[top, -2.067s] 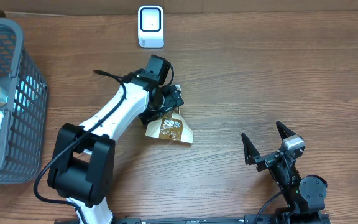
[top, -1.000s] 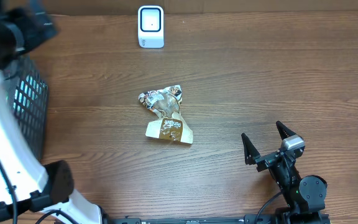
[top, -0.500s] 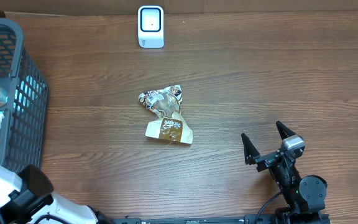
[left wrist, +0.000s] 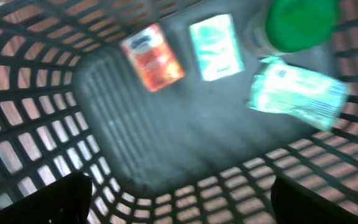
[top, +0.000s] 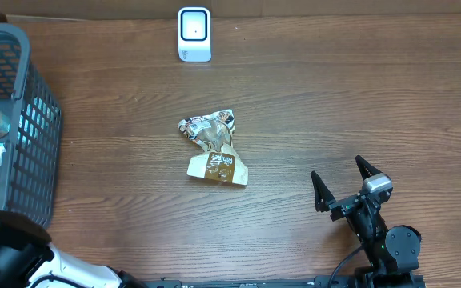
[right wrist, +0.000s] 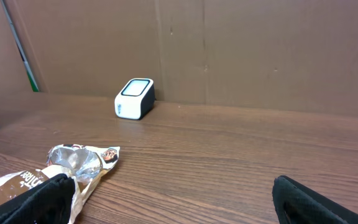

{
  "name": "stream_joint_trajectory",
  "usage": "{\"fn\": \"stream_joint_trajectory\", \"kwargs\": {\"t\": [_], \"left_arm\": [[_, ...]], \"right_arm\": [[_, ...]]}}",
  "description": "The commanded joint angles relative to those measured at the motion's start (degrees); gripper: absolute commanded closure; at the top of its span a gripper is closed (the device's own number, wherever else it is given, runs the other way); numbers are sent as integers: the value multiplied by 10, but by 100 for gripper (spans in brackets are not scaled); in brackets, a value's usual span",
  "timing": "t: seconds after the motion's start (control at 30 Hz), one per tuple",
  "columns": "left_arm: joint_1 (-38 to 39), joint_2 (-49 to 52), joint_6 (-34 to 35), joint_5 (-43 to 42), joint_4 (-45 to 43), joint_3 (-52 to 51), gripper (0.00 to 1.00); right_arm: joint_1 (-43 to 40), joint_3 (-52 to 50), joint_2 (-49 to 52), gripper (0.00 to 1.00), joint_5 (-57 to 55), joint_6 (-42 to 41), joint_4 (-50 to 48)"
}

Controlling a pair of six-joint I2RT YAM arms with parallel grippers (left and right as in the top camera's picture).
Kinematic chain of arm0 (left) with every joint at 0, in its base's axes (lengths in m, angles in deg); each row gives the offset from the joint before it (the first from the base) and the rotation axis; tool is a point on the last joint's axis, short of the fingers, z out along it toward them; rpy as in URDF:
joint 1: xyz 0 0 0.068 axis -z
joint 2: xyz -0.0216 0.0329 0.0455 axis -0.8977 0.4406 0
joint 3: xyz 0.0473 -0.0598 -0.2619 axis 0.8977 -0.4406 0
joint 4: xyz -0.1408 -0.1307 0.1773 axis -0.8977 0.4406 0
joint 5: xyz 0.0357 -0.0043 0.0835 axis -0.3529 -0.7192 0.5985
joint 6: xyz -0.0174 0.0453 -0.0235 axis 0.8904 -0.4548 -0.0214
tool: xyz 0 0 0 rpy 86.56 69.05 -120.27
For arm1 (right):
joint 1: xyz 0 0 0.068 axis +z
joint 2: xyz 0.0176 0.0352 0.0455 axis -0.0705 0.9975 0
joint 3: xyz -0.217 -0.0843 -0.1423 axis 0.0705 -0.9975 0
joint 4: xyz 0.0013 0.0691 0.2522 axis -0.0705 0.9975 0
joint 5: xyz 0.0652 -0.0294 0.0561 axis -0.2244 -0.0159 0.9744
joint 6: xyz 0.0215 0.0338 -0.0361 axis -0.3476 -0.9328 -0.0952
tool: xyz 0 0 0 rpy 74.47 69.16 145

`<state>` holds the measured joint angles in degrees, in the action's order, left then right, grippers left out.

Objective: Scan the item barcode
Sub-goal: 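Move the left gripper back into the basket toward the tissue packs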

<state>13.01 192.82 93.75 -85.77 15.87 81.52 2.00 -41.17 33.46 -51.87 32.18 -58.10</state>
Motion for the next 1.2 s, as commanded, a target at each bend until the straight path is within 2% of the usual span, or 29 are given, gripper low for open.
{"fn": "stream_joint_trajectory", "kwargs": {"t": [0.0, 0.5, 0.67, 0.93, 1.17], "left_arm": [[-9, 0, -48, 12, -23, -37, 10], [-13, 0, -54, 102, -150, -208, 11], [-13, 2, -92, 109, -195, -243, 9], [-13, 2, -169, 111, -282, -315, 18], [-13, 4, -169, 113, -344, -342, 23]], "right_arm": [[-1, -6, -7, 0, -4, 2, -3], [-1, -6, -7, 0, -4, 2, -3], [-1, -6, -7, 0, -4, 2, -3], [-1, -6, -7, 0, -4, 2, -3], [-1, -6, -7, 0, -4, 2, -3]]}}
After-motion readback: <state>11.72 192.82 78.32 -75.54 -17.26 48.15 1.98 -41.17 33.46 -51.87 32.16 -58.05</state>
